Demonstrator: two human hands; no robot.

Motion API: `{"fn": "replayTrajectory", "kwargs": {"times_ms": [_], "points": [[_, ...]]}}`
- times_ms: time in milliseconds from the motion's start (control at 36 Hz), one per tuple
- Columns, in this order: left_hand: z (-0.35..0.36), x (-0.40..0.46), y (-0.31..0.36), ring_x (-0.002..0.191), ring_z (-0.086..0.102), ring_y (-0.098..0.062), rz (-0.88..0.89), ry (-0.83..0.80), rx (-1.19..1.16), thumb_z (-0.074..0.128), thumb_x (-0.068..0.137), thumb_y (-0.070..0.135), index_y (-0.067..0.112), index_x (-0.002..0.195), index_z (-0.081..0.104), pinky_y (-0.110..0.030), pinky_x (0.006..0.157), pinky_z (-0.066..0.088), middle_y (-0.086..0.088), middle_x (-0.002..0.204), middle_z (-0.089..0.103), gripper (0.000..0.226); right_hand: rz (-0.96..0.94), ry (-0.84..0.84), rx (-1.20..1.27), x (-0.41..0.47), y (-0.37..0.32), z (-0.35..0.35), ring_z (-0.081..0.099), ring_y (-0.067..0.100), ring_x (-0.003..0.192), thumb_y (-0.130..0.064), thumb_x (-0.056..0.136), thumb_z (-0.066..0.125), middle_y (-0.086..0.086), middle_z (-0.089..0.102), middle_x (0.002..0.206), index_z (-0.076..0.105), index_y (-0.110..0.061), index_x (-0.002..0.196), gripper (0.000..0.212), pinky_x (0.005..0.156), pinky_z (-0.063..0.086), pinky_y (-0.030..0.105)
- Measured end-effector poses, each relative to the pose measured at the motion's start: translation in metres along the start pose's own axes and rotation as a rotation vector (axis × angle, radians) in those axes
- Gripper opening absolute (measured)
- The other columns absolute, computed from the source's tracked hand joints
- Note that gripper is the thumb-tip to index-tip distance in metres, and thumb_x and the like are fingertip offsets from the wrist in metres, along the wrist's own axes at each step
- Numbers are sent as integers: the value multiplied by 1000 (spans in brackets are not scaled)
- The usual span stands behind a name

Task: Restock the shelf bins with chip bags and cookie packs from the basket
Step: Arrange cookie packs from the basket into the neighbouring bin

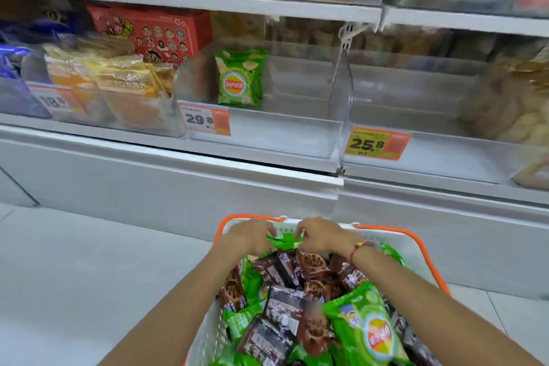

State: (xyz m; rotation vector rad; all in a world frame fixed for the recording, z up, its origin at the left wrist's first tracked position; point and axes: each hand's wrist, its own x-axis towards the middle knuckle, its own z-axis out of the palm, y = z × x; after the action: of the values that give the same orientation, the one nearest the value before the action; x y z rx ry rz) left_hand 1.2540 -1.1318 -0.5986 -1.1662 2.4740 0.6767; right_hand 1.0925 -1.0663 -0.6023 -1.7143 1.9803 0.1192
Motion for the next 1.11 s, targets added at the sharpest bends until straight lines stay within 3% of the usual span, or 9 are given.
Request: {"fn": "replayTrajectory", "kwargs": {"times_ms": [139,306,472,528,639,750,833,1000,1111], "points": [[53,4,1,122,50,-30,64,-9,55,59,90,34,21,135,47,-41,99,44,-9,132,55,48,40,-99,-46,-3,10,35,54,32,118,-29,91,58,14,57,129,54,-9,125,40,93,44,33],[71,11,-13,126,41,-27,60,126,150,59,89,33,25,136,45,-45,103,39,-3,137,50,49,126,-44,-20,-10,40,71,38,30,136,-53,90,54,8,39,150,27,-22,149,71,109,34,43],[58,18,2,119,49,-28,11,53,90,59,85,28,19,117,58,-40,95,45,-8,123,58,33,103,78,366,-12,44,72,57,22,112,-19,74,80,5,57,129,40,-26,141,78,93,46,30],[49,19,11,122,50,-27,5,52,2,54,89,29,20,127,56,-36,98,43,-8,130,56,39,112,67,548,-13,45,66,57,19,96,-6,70,82,6,58,112,38,-20,141,85,88,49,33],[32,26,26,123,50,-24,22,22,-264,46,98,34,17,132,55,-31,101,38,-7,135,55,40,78,-11,692,-17,49,40,53,19,95,5,69,79,8,54,109,43,-15,133,76,85,48,30],[8,30,36,82,55,-19,88,-107,-447,50,97,40,15,107,63,-28,74,41,-7,98,57,30,-10,-27,674,-20,52,-2,53,20,95,10,69,78,8,55,111,43,-17,124,71,86,50,38],[-20,28,42,95,62,-14,104,-128,-578,56,94,40,13,119,63,-28,85,50,1,110,61,38,-89,-7,606,-26,58,-38,54,20,94,9,69,78,7,58,111,43,-21,120,69,88,50,43],[-75,23,52,93,65,-10,263,-151,-743,63,91,32,15,114,62,-31,94,49,-2,108,69,29,-189,146,602,-55,70,-95,61,7,99,0,71,80,1,66,110,60,-20,111,49,84,45,11],[-114,17,68,84,65,-8,380,-59,-790,68,87,23,17,102,63,-27,84,51,1,90,71,16,-208,330,620,-77,68,-129,58,-3,95,-18,75,80,-12,64,104,63,-27,105,35,83,45,16]]}}
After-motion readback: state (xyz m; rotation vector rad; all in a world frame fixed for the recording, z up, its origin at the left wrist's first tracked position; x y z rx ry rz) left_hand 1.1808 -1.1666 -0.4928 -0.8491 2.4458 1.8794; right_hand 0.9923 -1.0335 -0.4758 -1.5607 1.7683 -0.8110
